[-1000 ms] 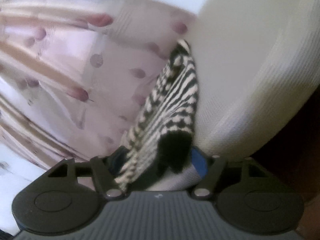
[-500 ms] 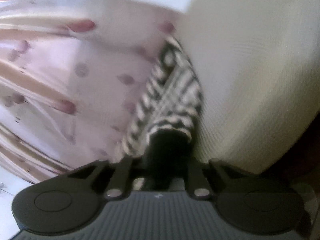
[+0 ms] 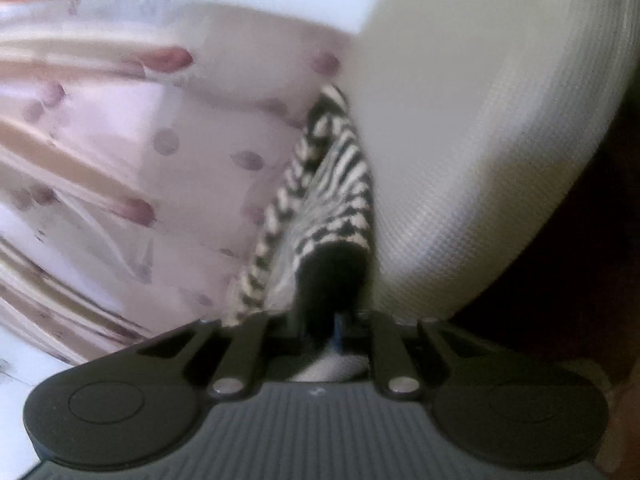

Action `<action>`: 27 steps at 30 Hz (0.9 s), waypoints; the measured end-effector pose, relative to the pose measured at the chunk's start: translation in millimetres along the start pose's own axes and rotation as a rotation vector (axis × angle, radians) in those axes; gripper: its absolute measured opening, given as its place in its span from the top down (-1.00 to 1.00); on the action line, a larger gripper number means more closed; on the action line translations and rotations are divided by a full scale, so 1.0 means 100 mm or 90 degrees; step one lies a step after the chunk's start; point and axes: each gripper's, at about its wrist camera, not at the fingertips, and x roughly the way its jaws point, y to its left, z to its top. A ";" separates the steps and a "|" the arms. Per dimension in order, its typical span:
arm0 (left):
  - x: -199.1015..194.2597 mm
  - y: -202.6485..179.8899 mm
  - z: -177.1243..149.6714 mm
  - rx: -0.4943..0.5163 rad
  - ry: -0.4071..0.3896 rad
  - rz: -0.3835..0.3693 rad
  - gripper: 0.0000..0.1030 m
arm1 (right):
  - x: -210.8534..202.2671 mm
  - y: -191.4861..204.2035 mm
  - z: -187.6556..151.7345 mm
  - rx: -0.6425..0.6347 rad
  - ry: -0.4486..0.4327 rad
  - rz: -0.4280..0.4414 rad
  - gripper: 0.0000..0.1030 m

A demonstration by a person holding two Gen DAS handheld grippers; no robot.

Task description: Fold small clothes

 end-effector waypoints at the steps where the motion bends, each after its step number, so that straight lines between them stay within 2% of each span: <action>1: -0.03 -0.01 0.01 0.000 -0.011 -0.001 -0.83 | -0.02 0.00 0.03 0.003 -0.007 -0.001 0.59; 2: -0.05 -0.02 0.01 0.001 -0.019 0.003 -0.87 | -0.04 -0.01 0.07 0.012 -0.011 0.006 0.26; 3: -0.04 -0.02 0.02 0.002 -0.019 0.004 -0.87 | -0.05 -0.04 0.11 0.025 -0.007 0.023 -0.32; 4: -0.02 -0.02 0.02 0.000 -0.007 0.004 -0.87 | -0.05 -0.04 0.13 0.035 -0.006 0.029 -0.61; 5: 0.01 -0.02 0.01 -0.001 -0.004 0.000 -0.87 | -0.04 -0.05 0.14 0.041 -0.012 0.026 -0.72; 8: 0.07 -0.08 -0.02 0.017 0.006 -0.011 -0.84 | 0.05 -0.01 0.15 0.037 -0.013 0.038 -0.72; 9: 0.10 -0.10 -0.02 0.018 0.011 -0.013 -0.65 | 0.08 0.03 0.14 0.024 -0.014 0.031 -0.68; 10: 0.14 -0.11 -0.02 0.015 0.016 -0.014 -0.27 | 0.13 0.04 0.14 0.020 -0.016 0.024 -0.62; 11: 0.19 -0.11 -0.03 0.009 0.024 -0.013 0.03 | 0.18 0.04 0.15 0.026 -0.015 0.020 -0.24; 12: 0.24 -0.09 -0.04 0.002 0.034 -0.004 0.75 | 0.25 0.02 0.18 0.032 -0.006 0.006 0.46; 13: 0.29 -0.07 -0.06 -0.008 0.036 0.014 0.90 | 0.34 -0.01 0.19 0.034 0.015 -0.017 0.67; 14: 0.29 -0.06 -0.07 -0.016 0.026 0.009 0.90 | 0.41 -0.03 0.19 0.033 0.029 -0.029 0.79; 16: 0.20 -0.07 -0.08 -0.023 0.003 -0.004 0.91 | 0.44 0.00 0.18 0.003 0.031 -0.029 0.80; 19: -0.05 -0.10 -0.05 -0.049 -0.027 -0.041 0.91 | 0.18 0.10 0.21 -0.008 0.016 0.025 0.82; 22: -0.11 -0.10 -0.04 -0.023 -0.021 -0.023 0.91 | -0.01 0.22 0.19 -0.045 0.022 0.025 0.82; 24: -0.02 0.00 -0.06 -0.041 0.000 -0.006 0.91 | 0.02 0.15 0.15 -0.046 0.038 -0.003 0.82; 27: 0.00 0.06 -0.07 -0.045 0.000 0.003 0.91 | 0.08 -0.06 0.11 0.006 0.038 -0.022 0.82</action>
